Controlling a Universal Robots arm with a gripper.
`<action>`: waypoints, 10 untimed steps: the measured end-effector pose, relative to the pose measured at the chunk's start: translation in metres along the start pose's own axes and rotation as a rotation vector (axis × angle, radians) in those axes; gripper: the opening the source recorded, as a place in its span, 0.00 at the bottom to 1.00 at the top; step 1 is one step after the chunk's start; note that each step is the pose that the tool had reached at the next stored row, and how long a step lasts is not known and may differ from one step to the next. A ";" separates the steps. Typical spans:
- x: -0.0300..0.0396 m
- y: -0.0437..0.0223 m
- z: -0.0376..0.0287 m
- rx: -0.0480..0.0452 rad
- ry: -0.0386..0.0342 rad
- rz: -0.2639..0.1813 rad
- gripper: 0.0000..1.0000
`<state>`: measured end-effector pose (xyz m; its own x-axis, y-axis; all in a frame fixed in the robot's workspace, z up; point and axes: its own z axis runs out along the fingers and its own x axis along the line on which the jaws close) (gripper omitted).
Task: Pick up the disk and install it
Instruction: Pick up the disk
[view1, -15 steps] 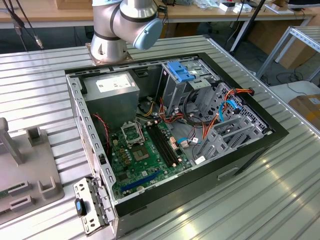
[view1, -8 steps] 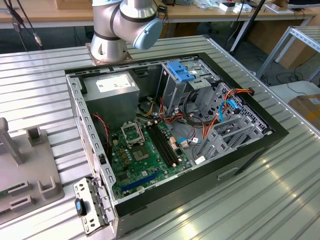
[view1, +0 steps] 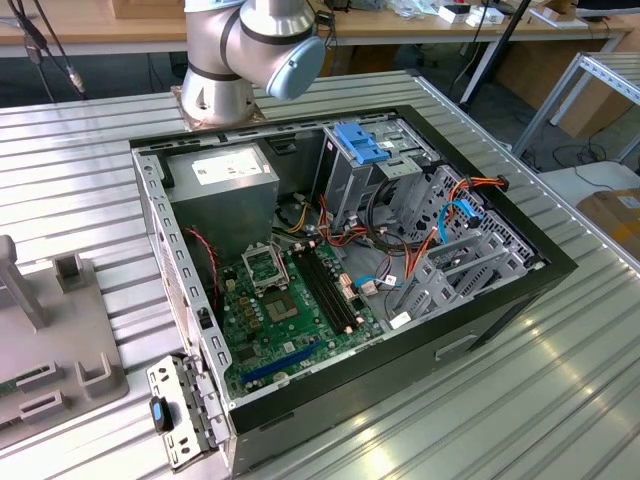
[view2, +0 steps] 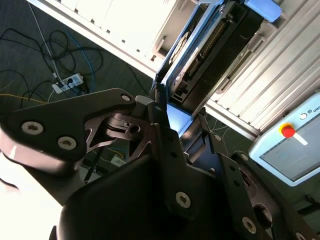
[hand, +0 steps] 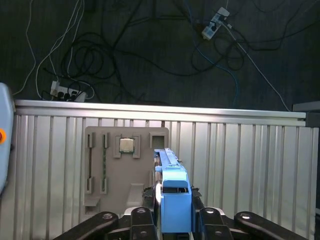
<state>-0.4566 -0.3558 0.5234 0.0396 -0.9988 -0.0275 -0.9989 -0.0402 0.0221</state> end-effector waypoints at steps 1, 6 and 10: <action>0.0001 -0.0032 -0.0001 0.0000 0.0000 0.000 0.36; 0.0006 -0.0145 -0.0004 -0.0001 0.0000 0.000 0.36; 0.0008 -0.0227 -0.0005 0.0000 0.0000 0.000 0.36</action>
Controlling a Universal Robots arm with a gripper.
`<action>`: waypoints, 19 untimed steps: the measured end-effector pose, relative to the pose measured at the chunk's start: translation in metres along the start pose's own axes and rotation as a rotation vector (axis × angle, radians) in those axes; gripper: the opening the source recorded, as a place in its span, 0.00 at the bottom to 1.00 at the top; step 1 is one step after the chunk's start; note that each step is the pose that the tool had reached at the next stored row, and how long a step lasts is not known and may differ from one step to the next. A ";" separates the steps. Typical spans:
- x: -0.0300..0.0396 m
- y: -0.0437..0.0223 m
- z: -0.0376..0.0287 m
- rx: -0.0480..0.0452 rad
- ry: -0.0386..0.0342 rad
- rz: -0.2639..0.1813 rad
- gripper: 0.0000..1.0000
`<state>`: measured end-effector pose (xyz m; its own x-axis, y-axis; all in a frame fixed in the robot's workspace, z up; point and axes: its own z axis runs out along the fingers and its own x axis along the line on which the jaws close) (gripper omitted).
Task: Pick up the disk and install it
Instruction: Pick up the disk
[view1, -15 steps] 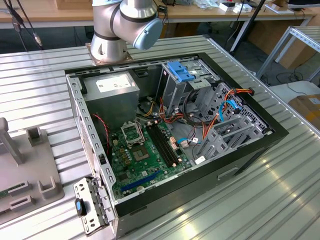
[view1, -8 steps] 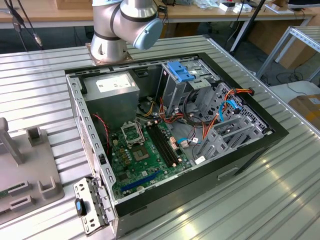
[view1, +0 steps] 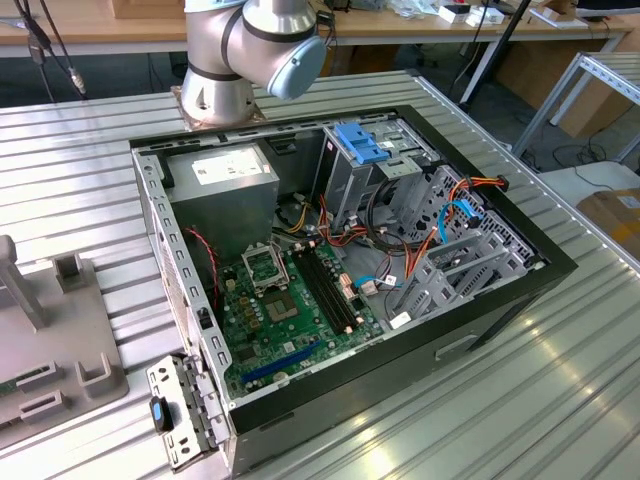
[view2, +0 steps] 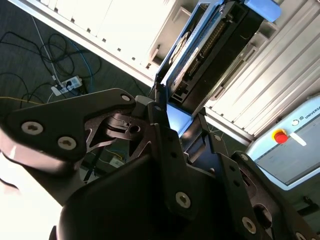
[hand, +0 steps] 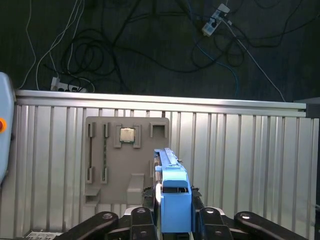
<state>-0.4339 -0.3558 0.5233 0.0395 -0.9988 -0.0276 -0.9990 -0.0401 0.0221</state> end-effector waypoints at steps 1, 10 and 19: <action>0.0000 0.0000 -0.0005 -0.0001 0.0001 0.000 0.36; -0.0001 0.0000 -0.0065 -0.0001 0.0000 0.000 0.36; -0.0001 0.0000 -0.0066 -0.0001 0.0000 0.000 0.36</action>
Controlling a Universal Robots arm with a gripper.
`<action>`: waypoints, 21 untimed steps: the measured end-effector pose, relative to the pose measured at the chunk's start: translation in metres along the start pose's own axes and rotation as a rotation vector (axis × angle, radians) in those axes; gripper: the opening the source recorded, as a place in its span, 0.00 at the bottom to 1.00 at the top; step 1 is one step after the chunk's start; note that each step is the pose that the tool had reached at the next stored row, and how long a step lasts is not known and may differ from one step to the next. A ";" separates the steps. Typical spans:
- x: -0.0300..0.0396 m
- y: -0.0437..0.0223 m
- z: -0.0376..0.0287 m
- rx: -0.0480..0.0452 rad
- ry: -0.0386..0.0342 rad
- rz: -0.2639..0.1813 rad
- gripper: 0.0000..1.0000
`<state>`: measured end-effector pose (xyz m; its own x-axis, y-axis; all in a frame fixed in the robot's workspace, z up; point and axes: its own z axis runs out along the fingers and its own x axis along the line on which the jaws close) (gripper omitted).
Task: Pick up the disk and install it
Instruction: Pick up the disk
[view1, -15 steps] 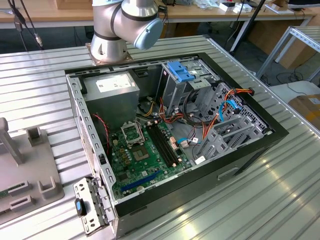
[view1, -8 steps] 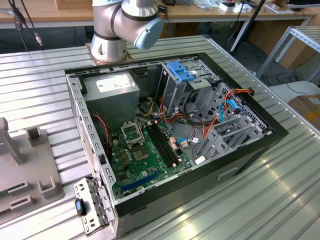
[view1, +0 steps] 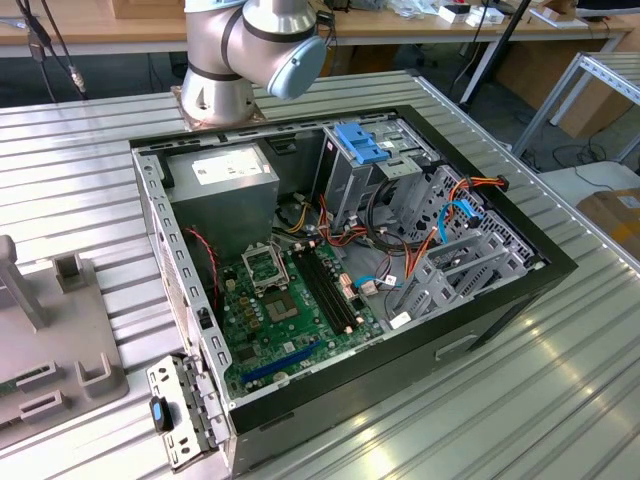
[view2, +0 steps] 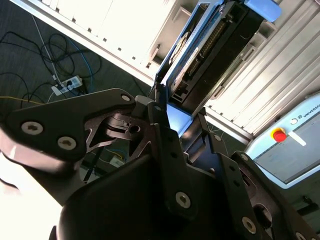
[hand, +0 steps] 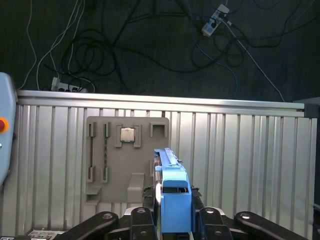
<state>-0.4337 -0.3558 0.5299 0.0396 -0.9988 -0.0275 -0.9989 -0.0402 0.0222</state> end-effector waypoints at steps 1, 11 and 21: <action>0.0000 0.0000 0.0000 0.0001 0.0000 0.000 0.36; 0.0029 -0.0738 -0.0031 0.0000 0.0000 0.000 0.36; 0.0043 -0.1089 -0.0039 0.0000 0.0001 0.000 0.36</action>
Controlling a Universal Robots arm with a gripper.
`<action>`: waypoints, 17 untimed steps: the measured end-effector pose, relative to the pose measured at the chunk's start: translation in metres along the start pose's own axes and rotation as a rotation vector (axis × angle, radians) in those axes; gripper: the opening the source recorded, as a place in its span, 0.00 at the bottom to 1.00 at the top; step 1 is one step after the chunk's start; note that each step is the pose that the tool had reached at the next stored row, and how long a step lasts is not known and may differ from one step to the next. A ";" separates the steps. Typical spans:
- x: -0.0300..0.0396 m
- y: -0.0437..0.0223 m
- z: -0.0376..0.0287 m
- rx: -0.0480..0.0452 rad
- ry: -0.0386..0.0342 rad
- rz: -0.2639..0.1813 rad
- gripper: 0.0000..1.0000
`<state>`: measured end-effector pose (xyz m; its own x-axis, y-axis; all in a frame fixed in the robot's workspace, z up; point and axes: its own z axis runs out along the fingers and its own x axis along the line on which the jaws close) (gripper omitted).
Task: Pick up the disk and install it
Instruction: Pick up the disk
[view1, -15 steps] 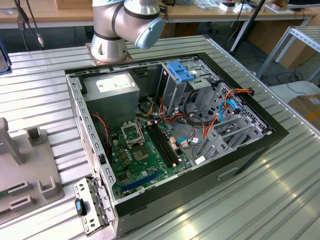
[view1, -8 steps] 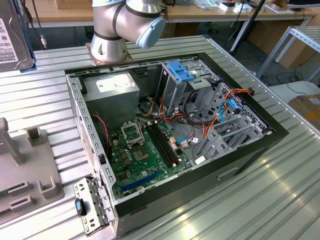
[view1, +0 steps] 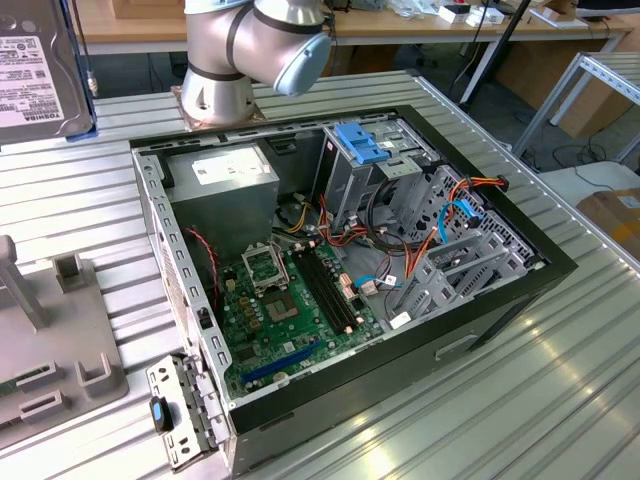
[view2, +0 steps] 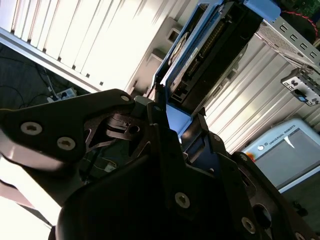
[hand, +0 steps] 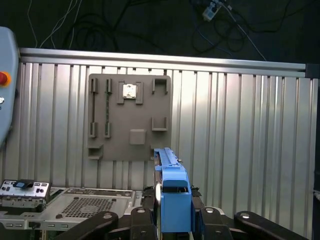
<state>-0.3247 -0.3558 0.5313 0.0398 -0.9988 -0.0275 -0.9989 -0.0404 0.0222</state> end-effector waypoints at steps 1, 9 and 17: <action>0.0000 -0.0015 0.0000 0.0001 0.0000 0.000 0.36; 0.0007 -0.0190 -0.0004 0.0000 0.0000 0.000 0.36; 0.0012 -0.0322 -0.0007 0.0001 -0.0001 0.000 0.36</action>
<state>-0.2924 -0.3558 0.5312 0.0401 -0.9988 -0.0276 -0.9989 -0.0407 0.0221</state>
